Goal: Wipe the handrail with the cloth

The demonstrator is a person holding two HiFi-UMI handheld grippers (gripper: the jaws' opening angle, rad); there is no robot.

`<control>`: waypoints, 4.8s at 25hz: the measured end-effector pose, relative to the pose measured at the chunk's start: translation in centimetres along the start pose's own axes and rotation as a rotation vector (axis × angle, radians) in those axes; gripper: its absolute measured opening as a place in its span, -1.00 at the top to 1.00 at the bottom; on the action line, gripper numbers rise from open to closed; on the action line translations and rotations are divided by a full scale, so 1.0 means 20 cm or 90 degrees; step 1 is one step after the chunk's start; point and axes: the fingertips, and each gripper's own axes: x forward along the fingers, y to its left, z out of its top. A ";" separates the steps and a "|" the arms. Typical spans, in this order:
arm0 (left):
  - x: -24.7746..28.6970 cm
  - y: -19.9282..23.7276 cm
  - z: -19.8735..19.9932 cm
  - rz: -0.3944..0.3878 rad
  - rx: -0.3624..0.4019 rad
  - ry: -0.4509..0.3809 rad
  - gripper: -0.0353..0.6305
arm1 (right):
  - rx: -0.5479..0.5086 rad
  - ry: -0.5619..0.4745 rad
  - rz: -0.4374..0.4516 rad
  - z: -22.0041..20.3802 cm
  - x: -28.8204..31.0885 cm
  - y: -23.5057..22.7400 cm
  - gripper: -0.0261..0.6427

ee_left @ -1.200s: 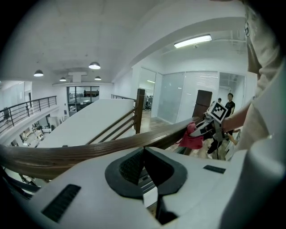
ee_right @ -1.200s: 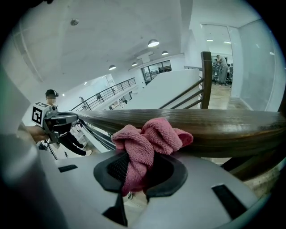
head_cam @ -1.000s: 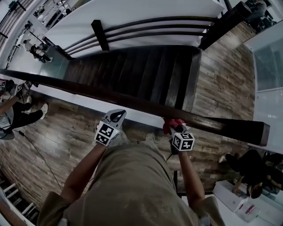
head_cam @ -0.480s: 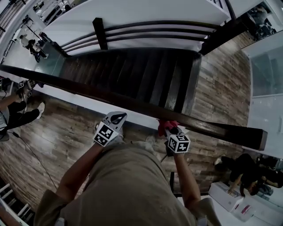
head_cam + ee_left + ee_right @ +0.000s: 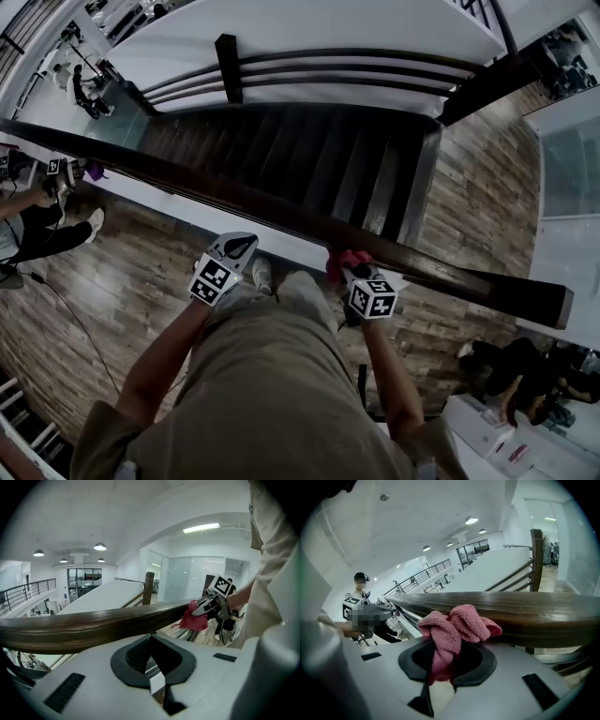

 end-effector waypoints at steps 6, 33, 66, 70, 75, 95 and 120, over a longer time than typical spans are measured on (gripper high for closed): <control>-0.01 0.03 0.01 0.040 -0.018 -0.017 0.84 | -0.029 0.018 0.065 0.03 0.09 0.18 0.64; -0.37 0.10 -0.05 0.224 -0.101 -0.002 0.84 | -0.057 0.067 0.191 0.10 0.39 0.67 0.63; -0.89 1.35 -0.34 0.196 -0.107 0.009 0.84 | 0.023 0.002 0.182 0.41 1.20 1.70 0.63; -1.00 1.55 -0.41 0.171 -0.110 0.006 0.84 | 0.029 0.011 0.158 0.44 1.32 1.86 0.63; -1.15 1.78 -0.52 0.139 -0.106 0.008 0.84 | 0.018 0.004 0.114 0.47 1.44 2.06 0.63; -1.67 2.41 -0.78 0.084 -0.048 0.044 0.84 | 0.037 -0.072 0.108 0.67 2.02 2.82 0.63; -2.09 2.65 -1.03 0.201 -0.129 0.038 0.84 | -0.043 -0.110 0.202 0.83 2.57 3.61 0.63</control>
